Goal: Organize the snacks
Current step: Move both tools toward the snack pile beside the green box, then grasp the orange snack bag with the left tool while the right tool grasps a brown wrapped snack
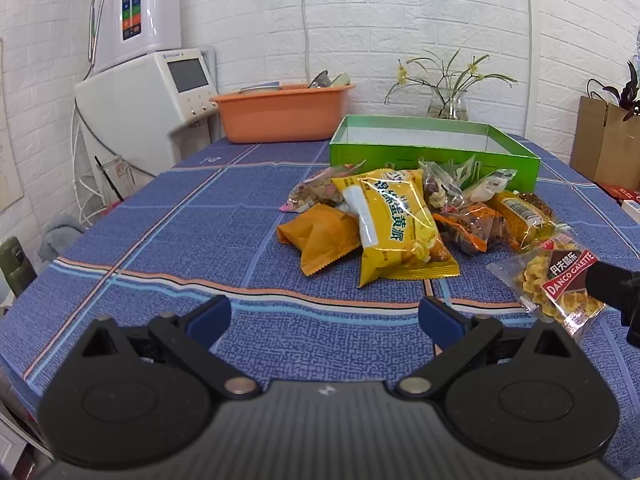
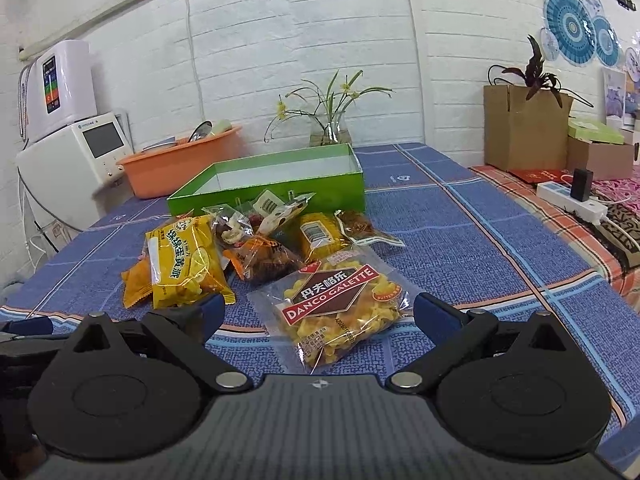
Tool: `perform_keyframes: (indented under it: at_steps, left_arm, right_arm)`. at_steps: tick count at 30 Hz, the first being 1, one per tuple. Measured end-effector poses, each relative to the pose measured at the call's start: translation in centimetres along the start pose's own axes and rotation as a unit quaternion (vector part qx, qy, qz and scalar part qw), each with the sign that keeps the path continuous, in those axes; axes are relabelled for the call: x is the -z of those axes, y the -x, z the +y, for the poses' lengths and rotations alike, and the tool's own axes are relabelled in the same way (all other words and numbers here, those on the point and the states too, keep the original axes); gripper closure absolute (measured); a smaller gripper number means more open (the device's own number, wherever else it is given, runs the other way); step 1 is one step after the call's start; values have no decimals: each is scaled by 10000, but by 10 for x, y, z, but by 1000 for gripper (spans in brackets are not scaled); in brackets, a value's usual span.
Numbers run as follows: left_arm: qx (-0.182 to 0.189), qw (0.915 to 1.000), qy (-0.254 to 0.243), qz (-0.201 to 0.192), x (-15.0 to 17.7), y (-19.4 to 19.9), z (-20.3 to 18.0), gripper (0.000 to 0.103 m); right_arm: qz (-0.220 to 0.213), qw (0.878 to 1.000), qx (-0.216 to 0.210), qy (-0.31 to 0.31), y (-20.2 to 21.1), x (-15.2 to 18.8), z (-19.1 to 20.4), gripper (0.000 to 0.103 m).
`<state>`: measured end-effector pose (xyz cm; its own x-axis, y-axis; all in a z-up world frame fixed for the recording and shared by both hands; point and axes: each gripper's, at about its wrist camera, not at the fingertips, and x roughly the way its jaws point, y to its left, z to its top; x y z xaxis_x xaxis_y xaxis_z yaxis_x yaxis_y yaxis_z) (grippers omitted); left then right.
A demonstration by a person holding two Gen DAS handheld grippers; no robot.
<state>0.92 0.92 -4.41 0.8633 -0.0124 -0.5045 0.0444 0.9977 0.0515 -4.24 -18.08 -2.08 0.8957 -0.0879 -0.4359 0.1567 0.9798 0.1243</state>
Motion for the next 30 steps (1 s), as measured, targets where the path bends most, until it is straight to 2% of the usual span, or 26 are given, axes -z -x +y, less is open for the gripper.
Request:
perform_keyframes:
  at_steps: [6,14,19,24,27,30]
  left_arm:
    - [22,10000,69,42,0,-3,2,4]
    - [186,9996,192,97,-1,-6,7,4]
    - [257,9993,-75,-261,1,0,6,4]
    - [-82,9980,-444,-441,-10,-12,23,4]
    - [-215,9984,-152,-499,-23,-29,51,4]
    - [-217,9978,350,-516,-38,-52,77,4]
  right_arm:
    - [-694,9968,163,360,11,6,7,0]
    - [-658,9945,-13,814,10,6,19,0]
    - [-730,9951,-136,647,11,2,13,0]
    - [-1148,9891,-502,777,14,-25,-13,0]
    - [-1275,9842,-620,1061,3,-51,-36,0]
    - [-1027,9887,-461,994,-27,-76,-62,0]
